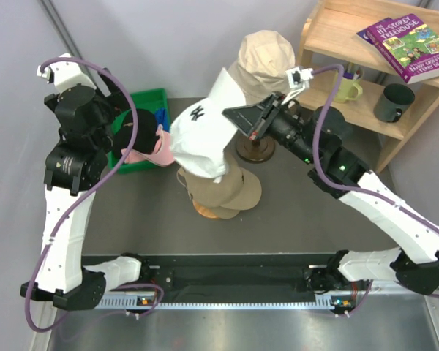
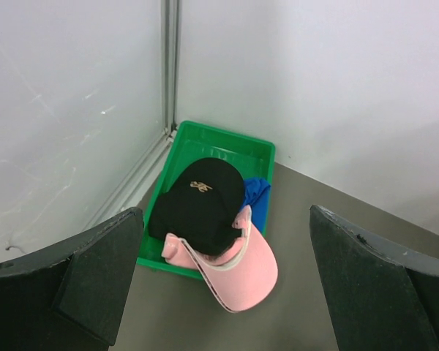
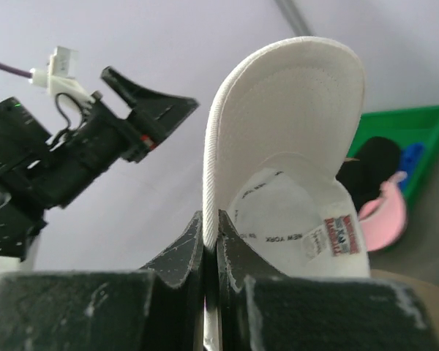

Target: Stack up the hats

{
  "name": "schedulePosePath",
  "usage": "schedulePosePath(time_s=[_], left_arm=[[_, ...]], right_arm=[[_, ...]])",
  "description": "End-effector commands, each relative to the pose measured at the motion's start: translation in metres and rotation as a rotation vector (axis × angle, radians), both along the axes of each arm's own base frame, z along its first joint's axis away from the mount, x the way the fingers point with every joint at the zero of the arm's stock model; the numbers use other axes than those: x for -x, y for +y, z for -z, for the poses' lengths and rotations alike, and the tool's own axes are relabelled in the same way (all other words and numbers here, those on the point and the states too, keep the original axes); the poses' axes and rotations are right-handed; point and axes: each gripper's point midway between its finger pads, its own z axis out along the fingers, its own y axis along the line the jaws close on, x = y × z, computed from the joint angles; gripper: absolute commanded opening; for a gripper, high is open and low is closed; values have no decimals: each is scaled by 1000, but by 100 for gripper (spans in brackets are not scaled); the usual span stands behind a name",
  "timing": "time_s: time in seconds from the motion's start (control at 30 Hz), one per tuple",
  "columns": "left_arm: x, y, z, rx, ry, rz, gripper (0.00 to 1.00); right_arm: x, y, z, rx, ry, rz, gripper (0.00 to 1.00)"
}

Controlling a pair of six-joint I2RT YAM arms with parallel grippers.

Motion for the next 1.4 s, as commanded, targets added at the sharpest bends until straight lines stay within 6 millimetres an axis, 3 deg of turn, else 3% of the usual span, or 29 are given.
schedulePosePath(time_s=[0.0, 0.13, 0.17, 0.23, 0.27, 0.33, 0.37, 0.6, 0.77, 0.83, 0.87, 0.93, 1.07, 1.13, 1.37], left_arm=[[5, 14, -25, -26, -90, -64, 99], [13, 22, -36, -54, -115, -95, 99], [13, 22, -37, -57, -117, -98, 99], [15, 24, -38, -64, -118, -104, 99], [14, 24, -37, -65, -115, -106, 99], [14, 24, -34, -69, -105, -104, 99], [15, 24, -33, -69, -102, -102, 99], [5, 19, -22, -65, -84, -88, 99], [-9, 10, -15, -48, -70, -54, 99], [-14, 7, -12, -50, -61, -41, 99], [-17, 3, -11, -52, -57, -17, 99], [-23, -6, -8, -68, -51, 33, 99], [-33, -36, 5, -68, -51, 205, 99], [-38, -53, 19, -47, -34, 291, 99], [-48, -78, 64, -5, 65, 405, 99]], right_arm=[[30, 48, -35, -185, -27, -269, 0], [37, 76, -17, -263, 43, -421, 0], [40, 85, 7, -242, 89, -466, 0], [38, 89, 23, -275, 143, -499, 0], [31, 89, 48, -257, 187, -490, 0], [26, 80, 55, -271, 189, -479, 0], [16, 74, 69, -259, 205, -444, 0], [-8, 23, 83, -309, 194, -312, 0], [-22, -2, 109, -347, 224, -237, 0], [-24, -9, 109, -382, 221, -229, 0], [-26, -11, 121, -385, 245, -215, 0], [-30, -16, 123, -415, 250, -210, 0], [-34, -25, 145, -444, 289, -180, 0], [-35, -33, 146, -484, 277, -171, 0], [-46, -45, 192, -480, 360, -99, 0]])
